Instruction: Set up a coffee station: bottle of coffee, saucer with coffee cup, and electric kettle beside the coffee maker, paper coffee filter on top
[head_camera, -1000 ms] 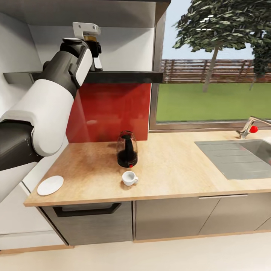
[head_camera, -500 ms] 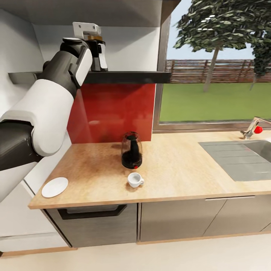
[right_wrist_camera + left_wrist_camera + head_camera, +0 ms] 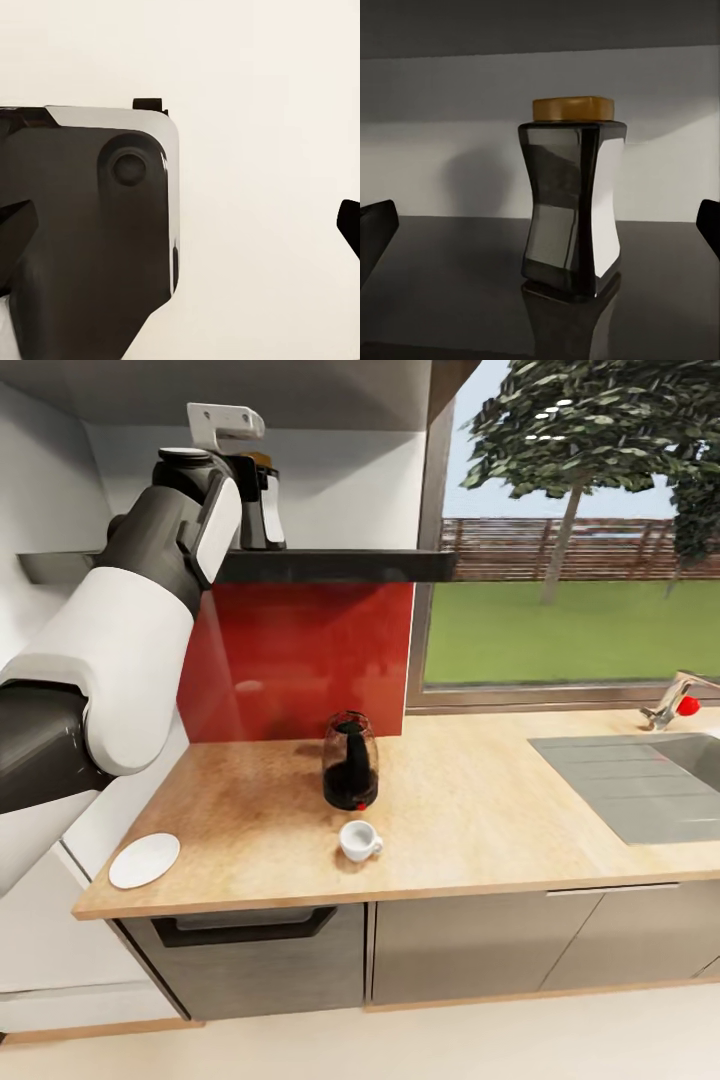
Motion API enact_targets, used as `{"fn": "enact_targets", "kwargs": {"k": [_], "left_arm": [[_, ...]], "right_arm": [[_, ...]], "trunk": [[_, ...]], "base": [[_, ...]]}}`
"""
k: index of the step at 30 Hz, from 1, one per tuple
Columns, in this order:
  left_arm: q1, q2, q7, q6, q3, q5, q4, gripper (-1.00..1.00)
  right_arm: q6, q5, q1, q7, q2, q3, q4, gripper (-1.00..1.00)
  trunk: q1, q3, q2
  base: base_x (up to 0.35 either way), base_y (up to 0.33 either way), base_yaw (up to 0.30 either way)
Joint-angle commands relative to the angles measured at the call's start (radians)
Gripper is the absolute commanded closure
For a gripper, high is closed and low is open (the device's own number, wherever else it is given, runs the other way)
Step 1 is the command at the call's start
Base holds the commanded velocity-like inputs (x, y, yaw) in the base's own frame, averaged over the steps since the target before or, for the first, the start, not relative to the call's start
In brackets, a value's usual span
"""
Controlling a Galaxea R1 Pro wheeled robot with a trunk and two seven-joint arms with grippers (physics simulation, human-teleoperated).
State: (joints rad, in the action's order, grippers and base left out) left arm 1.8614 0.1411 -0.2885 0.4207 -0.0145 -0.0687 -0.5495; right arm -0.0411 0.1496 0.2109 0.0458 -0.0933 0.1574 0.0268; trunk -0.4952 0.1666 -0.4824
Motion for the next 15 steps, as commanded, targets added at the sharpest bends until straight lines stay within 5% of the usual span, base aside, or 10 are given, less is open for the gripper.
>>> {"fn": "enact_targets", "kwargs": {"k": [1,15], "left_arm": [[0.001,0.0,-0.001,0.007,-0.002,-0.007,-0.001,-1.0],[0.001,0.002,-0.002,0.007,-0.001,-0.006,-0.001,-1.0]], "right_arm": [[-0.003,0.01,0.001,0.003,0.0,0.009,-0.001,-1.0],[-0.003,0.01,0.001,0.003,0.0,0.009,-0.001,-1.0]], "trunk": [[-0.001,0.002,-0.002],[-0.001,0.002,-0.002]], "base": [[0.217,0.0,0.0],[0.074,0.0,0.0]]}}
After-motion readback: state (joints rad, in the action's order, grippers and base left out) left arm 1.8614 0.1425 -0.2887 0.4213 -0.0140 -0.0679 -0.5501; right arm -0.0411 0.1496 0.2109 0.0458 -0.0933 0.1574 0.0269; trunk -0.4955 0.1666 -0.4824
